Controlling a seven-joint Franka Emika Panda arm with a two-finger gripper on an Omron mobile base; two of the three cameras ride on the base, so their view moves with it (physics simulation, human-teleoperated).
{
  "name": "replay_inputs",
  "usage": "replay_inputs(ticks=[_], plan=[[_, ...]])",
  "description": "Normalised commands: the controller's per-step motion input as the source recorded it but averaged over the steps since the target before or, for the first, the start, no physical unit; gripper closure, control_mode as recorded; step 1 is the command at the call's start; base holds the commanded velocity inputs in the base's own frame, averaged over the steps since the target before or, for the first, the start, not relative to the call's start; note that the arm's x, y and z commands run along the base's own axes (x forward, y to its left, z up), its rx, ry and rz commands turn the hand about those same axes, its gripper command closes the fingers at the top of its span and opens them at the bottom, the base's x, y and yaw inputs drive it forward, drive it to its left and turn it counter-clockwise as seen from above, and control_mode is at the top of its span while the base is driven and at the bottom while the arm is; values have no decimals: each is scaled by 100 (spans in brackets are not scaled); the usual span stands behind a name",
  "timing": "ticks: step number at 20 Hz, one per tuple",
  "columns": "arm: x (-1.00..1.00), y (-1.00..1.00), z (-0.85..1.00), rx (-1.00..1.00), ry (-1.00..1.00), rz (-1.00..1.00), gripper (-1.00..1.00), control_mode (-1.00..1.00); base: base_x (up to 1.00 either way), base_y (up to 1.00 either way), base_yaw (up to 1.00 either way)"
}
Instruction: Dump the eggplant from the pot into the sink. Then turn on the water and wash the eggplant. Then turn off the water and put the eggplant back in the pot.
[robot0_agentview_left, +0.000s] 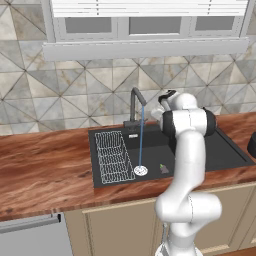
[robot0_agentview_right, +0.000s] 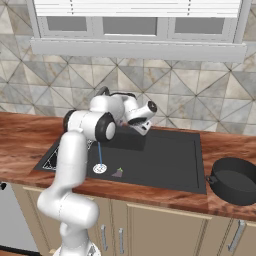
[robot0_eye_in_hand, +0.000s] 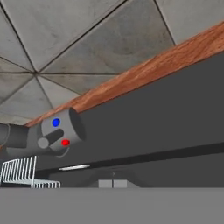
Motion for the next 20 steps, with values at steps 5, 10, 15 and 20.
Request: replay_inputs(ticks=[5, 10, 15, 20], plan=[[0, 0, 0, 11, 23, 1, 100, -100, 0, 0, 0], [0, 9, 0, 9, 15, 2, 100, -100, 0, 0, 0], [-7, 17, -10, 0, -7, 1, -100, -100, 0, 0, 0], [-27, 6, -13, 0, -21, 0, -100, -100, 0, 0, 0]])
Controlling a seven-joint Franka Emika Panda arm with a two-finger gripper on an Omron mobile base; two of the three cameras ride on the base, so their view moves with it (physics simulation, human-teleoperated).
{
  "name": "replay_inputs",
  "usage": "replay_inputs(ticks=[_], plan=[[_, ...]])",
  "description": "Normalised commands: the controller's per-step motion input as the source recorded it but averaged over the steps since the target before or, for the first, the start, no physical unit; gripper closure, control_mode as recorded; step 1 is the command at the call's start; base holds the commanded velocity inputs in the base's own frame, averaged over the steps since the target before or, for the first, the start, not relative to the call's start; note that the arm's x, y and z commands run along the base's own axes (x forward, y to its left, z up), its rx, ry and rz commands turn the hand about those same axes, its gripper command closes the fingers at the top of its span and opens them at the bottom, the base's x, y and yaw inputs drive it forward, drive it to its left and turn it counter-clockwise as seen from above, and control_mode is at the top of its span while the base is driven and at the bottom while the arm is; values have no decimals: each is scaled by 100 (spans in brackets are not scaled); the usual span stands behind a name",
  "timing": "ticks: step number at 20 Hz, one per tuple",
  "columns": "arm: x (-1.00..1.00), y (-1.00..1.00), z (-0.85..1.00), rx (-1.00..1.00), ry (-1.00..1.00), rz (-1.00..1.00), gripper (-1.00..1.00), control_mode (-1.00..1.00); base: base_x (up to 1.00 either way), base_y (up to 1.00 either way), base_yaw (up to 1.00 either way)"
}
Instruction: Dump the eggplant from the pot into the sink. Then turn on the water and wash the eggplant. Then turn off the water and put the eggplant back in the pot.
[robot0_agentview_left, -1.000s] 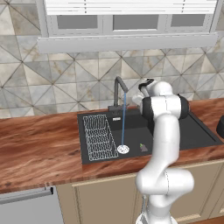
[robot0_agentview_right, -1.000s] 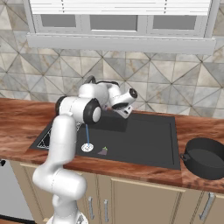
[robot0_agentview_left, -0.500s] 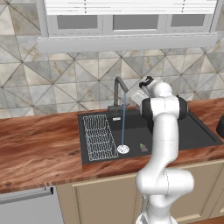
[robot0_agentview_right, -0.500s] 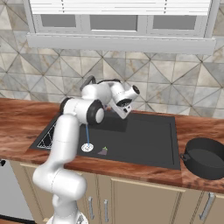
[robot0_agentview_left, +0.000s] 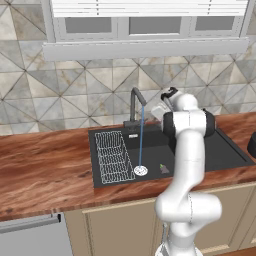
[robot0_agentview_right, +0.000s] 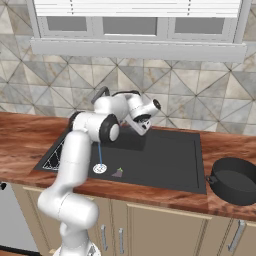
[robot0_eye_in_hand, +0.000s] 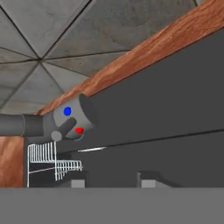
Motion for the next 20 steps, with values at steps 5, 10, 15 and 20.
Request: replay_inputs(ticks=[5, 10, 15, 20], plan=[[-10, 0, -17, 0, -4, 0, -100, -100, 0, 0, 0], [9, 0, -7, 0, 1, 0, -100, -100, 0, 0, 0], [29, -2, 0, 0, 5, 0, -100, -100, 0, 0, 0], [25, -2, 0, 0, 11, 0, -100, -100, 0, 0, 0]])
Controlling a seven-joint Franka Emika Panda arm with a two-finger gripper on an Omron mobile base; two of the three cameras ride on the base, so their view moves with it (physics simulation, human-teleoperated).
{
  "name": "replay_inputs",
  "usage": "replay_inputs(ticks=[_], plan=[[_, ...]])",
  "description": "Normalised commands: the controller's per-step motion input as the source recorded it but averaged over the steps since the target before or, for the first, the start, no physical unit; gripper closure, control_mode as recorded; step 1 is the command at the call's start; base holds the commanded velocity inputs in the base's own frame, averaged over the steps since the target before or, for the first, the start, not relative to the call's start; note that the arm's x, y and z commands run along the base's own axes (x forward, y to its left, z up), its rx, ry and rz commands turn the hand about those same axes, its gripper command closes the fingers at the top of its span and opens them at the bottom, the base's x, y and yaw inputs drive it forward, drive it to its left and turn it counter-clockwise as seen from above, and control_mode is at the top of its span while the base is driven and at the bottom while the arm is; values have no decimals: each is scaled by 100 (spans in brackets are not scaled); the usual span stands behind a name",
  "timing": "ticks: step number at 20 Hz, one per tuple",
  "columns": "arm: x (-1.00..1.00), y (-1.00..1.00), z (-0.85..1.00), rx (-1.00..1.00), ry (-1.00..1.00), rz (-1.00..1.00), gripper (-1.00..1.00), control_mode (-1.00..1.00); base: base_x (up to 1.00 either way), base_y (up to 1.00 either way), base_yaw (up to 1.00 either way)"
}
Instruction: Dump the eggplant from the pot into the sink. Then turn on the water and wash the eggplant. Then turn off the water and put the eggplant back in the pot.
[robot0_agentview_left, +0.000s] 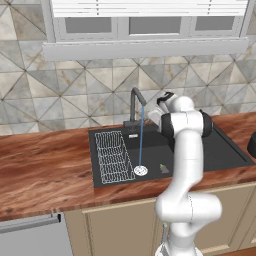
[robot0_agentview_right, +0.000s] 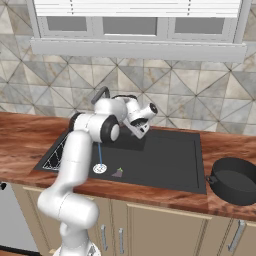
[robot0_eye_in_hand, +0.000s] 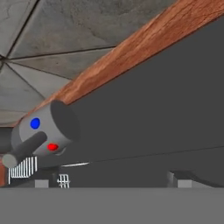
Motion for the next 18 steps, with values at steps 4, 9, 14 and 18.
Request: replay_inputs(ticks=[4, 9, 14, 18], plan=[[14, 0, -4, 0, 13, 0, -100, -100, 0, 0, 0], [12, 0, -4, 0, 11, 0, -100, -100, 0, 0, 0], [2, 0, -10, 0, 11, 0, -100, -100, 0, 0, 0], [0, 3, -13, 0, 9, 0, -100, -100, 0, 0, 0]])
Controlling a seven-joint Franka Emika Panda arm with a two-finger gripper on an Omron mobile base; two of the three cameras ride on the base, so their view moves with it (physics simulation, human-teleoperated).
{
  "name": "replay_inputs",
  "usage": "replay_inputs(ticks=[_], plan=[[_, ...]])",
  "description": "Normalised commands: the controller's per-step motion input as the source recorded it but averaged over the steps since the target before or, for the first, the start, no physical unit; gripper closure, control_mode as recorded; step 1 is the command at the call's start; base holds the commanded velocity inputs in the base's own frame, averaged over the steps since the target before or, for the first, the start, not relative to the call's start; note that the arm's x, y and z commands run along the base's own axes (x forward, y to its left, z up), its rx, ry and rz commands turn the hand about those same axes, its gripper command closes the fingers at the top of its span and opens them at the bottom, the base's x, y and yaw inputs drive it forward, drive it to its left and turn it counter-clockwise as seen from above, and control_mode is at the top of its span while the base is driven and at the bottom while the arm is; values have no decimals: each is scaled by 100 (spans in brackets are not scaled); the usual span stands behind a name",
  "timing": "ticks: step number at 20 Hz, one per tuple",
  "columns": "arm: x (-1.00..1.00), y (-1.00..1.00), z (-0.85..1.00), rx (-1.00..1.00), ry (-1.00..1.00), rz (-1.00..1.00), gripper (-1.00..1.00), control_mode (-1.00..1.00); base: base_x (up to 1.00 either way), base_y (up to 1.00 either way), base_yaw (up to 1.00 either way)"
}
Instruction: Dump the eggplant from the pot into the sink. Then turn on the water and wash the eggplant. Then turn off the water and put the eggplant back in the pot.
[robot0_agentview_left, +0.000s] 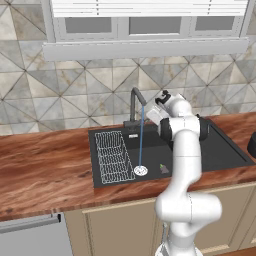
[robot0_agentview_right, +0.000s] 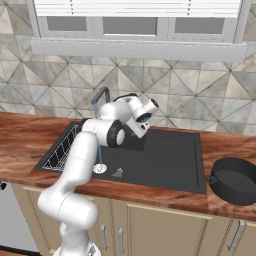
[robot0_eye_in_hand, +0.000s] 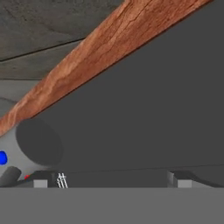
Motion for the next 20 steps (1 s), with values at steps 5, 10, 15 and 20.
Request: replay_inputs(ticks=[5, 10, 15, 20], plan=[[0, 12, -6, 0, 7, 0, -100, -100, 0, 0, 0], [0, 30, 0, 0, 5, 0, -100, -100, 0, 0, 0], [-2, 48, 0, 0, 2, 0, -100, -100, 0, 0, 0], [-18, 58, 0, 0, 1, 0, -100, -100, 0, 0, 0]])
